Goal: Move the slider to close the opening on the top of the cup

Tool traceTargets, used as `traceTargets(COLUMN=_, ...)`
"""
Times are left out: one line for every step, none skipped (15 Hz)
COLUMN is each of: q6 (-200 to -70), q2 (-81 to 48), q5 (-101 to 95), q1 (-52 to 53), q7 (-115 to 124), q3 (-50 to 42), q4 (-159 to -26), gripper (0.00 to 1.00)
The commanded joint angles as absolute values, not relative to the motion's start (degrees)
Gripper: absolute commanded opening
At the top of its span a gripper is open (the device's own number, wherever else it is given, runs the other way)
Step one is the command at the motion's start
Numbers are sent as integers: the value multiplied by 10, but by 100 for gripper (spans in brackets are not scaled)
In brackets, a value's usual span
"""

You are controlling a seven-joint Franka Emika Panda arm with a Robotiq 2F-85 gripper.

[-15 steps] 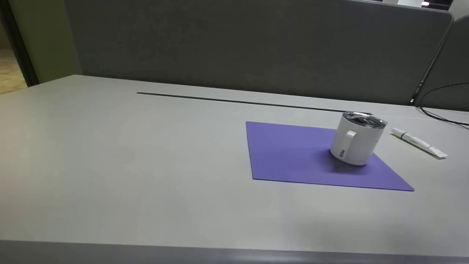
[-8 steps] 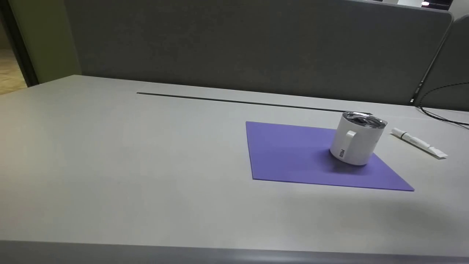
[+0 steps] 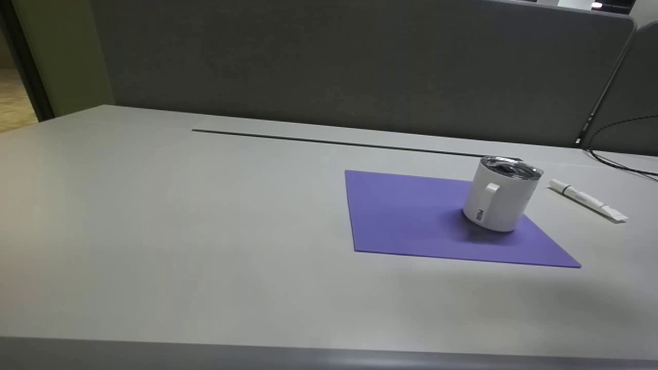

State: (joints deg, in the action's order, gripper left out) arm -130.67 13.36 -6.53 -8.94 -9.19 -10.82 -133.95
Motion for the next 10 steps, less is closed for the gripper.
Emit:
traceTargets(q6=-1305, q2=133, q5=-65, q1=-91, q7=-92, q3=-107, q4=-1339, gripper=0)
traceTargets(q6=-1313, q2=119, q5=-62, q1=-87, q7=-90, q3=-103, q4=-1334, gripper=0)
traceTargets(q6=-1329, q2=105, q5=-60, q1=-84, q7=-83, q3=-100, q4=-1331, gripper=0)
traceTargets(q6=-1331, q2=90, q5=-52, q1=-79, q7=-89, q3=-98, q4=-1326, gripper=0)
traceTargets(q6=-1336, q2=71, q5=-44, q1=-75, q7=-87, q3=-94, q4=-1320, gripper=0)
traceTargets(q6=-1341, q2=53, q5=-37, q1=-72, q7=-82, q3=-89, q4=-1315, gripper=0)
traceTargets(q6=-1344, q2=33, q5=-29, q1=-68, q7=-83, q3=-85, q4=-1310, gripper=0)
traceTargets(q6=-1348, q2=15, q5=-17, q1=-64, q7=-86, q3=-81, q4=-1307, gripper=0)
traceTargets(q6=-1346, q2=0, q5=-11, q1=-62, q7=-86, q3=-76, q4=-1303, gripper=0)
traceTargets(q6=-1350, q2=-13, q5=-5, q1=-60, q7=-87, q3=-72, q4=-1302, gripper=0)
